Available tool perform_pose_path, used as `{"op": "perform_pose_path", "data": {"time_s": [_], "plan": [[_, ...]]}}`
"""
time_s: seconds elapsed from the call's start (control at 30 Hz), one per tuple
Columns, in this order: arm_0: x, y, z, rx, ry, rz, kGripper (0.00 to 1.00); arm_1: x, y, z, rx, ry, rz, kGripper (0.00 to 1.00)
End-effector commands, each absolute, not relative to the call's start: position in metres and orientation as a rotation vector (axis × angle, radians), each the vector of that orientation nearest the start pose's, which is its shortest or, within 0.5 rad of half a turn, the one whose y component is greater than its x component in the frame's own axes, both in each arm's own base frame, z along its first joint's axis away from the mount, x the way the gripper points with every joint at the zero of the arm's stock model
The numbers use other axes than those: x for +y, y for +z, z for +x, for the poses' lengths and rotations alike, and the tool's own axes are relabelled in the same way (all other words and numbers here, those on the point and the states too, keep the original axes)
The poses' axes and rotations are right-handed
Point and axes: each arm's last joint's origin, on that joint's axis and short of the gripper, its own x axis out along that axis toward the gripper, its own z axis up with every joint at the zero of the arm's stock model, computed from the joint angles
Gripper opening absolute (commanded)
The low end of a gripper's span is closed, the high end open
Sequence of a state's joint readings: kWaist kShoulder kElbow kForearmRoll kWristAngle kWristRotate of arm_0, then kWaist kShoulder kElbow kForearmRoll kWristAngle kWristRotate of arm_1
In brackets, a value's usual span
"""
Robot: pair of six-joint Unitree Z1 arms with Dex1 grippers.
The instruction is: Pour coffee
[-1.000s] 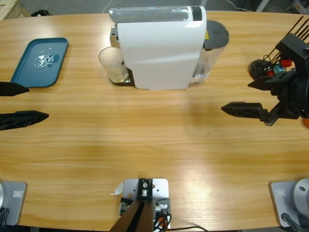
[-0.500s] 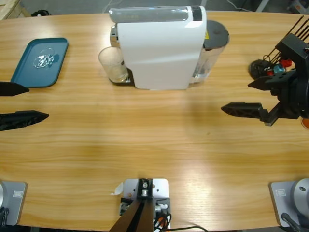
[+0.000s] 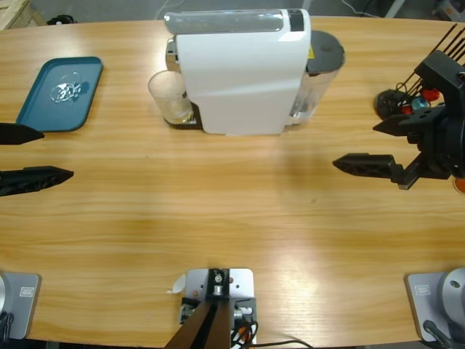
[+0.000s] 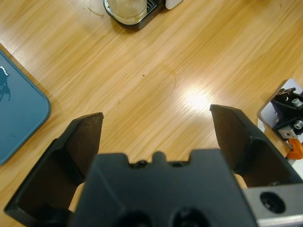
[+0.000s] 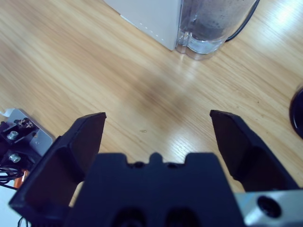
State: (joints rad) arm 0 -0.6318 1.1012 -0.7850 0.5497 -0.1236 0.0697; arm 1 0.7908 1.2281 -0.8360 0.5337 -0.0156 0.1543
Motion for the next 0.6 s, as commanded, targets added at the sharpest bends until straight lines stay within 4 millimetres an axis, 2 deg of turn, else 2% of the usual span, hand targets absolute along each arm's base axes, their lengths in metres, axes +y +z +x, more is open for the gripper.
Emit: {"op": "perform_pose_path", "data": {"time_s": [0.03,0.23,0.37,0.5,0.6], "plan": [[-0.111,0.290,0.152,0.909,-0.756,0.353,1.000,0.120,0.299,0.118,0.942,0.631,-0.253,1.000],[-0.134,0.271,0.196,0.826,-0.851,0.385,1.000,0.130,0.298,0.127,0.974,0.633,-0.263,1.000],[-0.135,0.262,0.219,0.740,-0.915,0.378,1.000,0.142,0.297,0.138,0.997,0.639,-0.266,1.000],[-0.132,0.252,0.242,0.703,-0.894,0.365,1.000,0.147,0.298,0.144,0.998,0.631,-0.272,1.000],[-0.139,0.248,0.253,0.699,-0.929,0.348,1.000,0.151,0.295,0.148,1.004,0.624,-0.279,1.000]]}}
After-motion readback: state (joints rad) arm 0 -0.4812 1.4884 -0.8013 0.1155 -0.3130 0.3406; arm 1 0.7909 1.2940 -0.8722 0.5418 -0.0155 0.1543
